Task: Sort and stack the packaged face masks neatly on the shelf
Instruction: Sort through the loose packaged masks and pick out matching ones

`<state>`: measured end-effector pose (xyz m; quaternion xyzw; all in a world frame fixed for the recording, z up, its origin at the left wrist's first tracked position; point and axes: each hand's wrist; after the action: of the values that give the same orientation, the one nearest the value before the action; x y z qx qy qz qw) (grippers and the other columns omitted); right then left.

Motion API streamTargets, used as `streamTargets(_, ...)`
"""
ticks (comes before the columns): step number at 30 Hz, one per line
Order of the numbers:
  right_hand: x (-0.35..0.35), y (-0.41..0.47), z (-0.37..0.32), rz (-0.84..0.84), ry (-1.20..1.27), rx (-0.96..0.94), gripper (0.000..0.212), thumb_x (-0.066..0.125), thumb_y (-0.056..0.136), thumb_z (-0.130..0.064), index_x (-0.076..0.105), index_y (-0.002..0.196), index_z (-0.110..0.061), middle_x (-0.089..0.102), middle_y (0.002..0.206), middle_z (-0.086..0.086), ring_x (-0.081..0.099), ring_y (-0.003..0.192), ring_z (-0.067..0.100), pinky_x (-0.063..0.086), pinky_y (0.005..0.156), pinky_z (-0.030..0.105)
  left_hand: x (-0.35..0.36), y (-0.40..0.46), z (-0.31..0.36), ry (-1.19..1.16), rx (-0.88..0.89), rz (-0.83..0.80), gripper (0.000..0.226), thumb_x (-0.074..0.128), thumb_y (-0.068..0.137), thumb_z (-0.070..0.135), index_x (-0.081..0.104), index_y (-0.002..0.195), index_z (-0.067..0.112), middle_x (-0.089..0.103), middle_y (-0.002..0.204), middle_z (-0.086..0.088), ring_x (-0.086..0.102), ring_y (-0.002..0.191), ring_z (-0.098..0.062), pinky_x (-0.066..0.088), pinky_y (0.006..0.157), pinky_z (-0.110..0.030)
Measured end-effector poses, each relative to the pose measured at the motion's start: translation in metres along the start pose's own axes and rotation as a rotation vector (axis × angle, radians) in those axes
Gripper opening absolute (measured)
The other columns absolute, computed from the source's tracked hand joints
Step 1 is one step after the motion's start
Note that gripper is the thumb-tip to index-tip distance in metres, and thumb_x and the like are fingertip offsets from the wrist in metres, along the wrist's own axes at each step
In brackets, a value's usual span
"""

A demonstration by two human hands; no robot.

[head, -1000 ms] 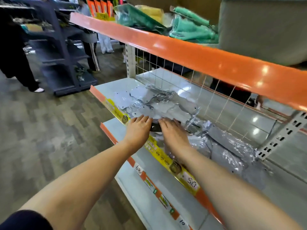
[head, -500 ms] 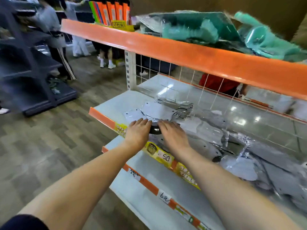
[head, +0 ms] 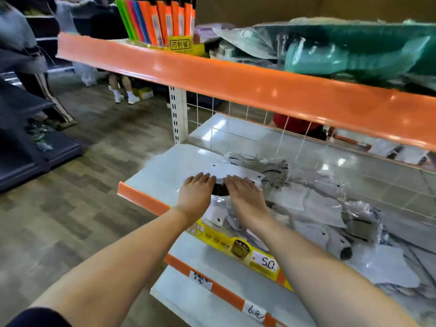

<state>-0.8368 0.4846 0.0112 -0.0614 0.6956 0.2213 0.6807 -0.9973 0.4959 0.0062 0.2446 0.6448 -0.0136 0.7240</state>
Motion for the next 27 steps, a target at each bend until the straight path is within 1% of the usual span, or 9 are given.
streamTargets(2,0.003,0.016,-0.002,-0.001,0.025,-0.001,0.054,0.039,0.097,-0.007,0.025,0.149,-0.011,0.026,0.156,0.005,0.021,0.144,0.019,0.005,0.117,0.031,0.004,0.012,-0.013,-0.013,-0.026,-0.053,0.047,0.052,0.082,0.001,0.054,0.128,0.007,0.058,0.127,-0.009,0.051,0.121,-0.028,0.038,0.098,-0.038)
streamTargets(3,0.005,0.022,-0.004,-0.001,0.023,0.002,0.053,0.037,0.098,-0.008,0.025,0.149,-0.011,0.025,0.156,0.005,0.021,0.144,0.019,0.005,0.117,0.031,0.007,0.018,-0.021,0.008,-0.037,-0.067,0.049,0.047,0.087,0.004,0.047,0.136,0.010,0.052,0.135,-0.005,0.044,0.128,-0.024,0.031,0.103,-0.035)
streamTargets(5,0.010,0.035,-0.006,0.011,0.016,0.011,0.052,0.037,0.097,-0.008,0.025,0.148,-0.010,0.027,0.156,0.005,0.021,0.144,0.019,0.006,0.117,0.031,0.012,0.030,-0.035,0.027,-0.057,-0.086,0.052,0.044,0.091,0.010,0.037,0.143,0.018,0.044,0.143,0.001,0.033,0.136,-0.019,0.022,0.108,-0.031)
streamTargets(8,0.019,0.053,-0.016,-0.008,0.008,0.033,0.046,0.033,0.100,-0.010,0.028,0.146,-0.011,0.028,0.155,0.005,0.022,0.144,0.018,0.007,0.118,0.033,0.016,0.039,-0.052,0.032,-0.057,-0.103,0.052,0.037,0.095,0.011,0.032,0.145,0.022,0.037,0.149,0.004,0.025,0.141,-0.017,0.016,0.112,-0.031)
streamTargets(10,0.027,0.066,-0.023,-0.045,0.009,0.059,0.042,0.030,0.100,-0.009,0.031,0.143,-0.011,0.030,0.154,0.006,0.023,0.143,0.018,0.008,0.118,0.034,0.021,0.044,-0.066,0.042,-0.055,-0.120,0.050,0.036,0.095,0.010,0.033,0.144,0.022,0.039,0.148,0.005,0.026,0.141,-0.016,0.016,0.112,-0.030)
streamTargets(14,0.039,0.093,-0.040,-0.008,0.013,0.123,0.047,0.038,0.095,-0.004,0.035,0.142,-0.011,0.035,0.151,0.007,0.028,0.141,0.020,0.011,0.116,0.034,0.031,0.061,-0.101,0.040,-0.012,-0.186,0.049,0.048,0.091,0.011,0.037,0.137,0.021,0.044,0.140,0.008,0.031,0.135,-0.012,0.022,0.109,-0.028)
streamTargets(17,0.046,0.110,-0.060,-0.026,0.019,0.193,0.050,0.041,0.091,-0.001,0.037,0.140,-0.011,0.040,0.148,0.008,0.034,0.138,0.022,0.016,0.116,0.034,0.035,0.070,-0.127,0.017,0.028,-0.220,0.049,0.043,0.093,0.009,0.035,0.139,0.021,0.040,0.145,0.008,0.029,0.137,-0.011,0.022,0.110,-0.028)
streamTargets(22,0.059,0.143,-0.088,-0.060,0.030,0.323,0.041,0.044,0.088,0.001,0.049,0.127,-0.008,0.055,0.131,0.010,0.048,0.124,0.027,0.030,0.105,0.032,0.042,0.085,-0.165,-0.051,0.124,-0.280,0.056,0.037,0.094,0.007,0.026,0.147,0.022,0.027,0.155,0.006,0.024,0.142,-0.012,0.021,0.113,-0.028)
streamTargets(27,0.072,0.168,-0.106,-0.091,0.031,0.432,0.040,0.046,0.087,-0.002,0.048,0.126,-0.010,0.055,0.130,0.007,0.049,0.123,0.025,0.034,0.102,0.032,0.046,0.098,-0.187,-0.061,0.180,-0.328,0.055,0.037,0.092,0.006,0.030,0.145,0.020,0.032,0.152,0.001,0.027,0.140,-0.016,0.024,0.112,-0.030)
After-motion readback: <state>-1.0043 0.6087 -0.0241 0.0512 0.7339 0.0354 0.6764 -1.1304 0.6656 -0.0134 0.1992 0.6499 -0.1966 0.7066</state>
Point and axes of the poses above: each hand's wrist, its own y-axis towards the middle knuckle, its own x-axis out of the palm, z = x × y
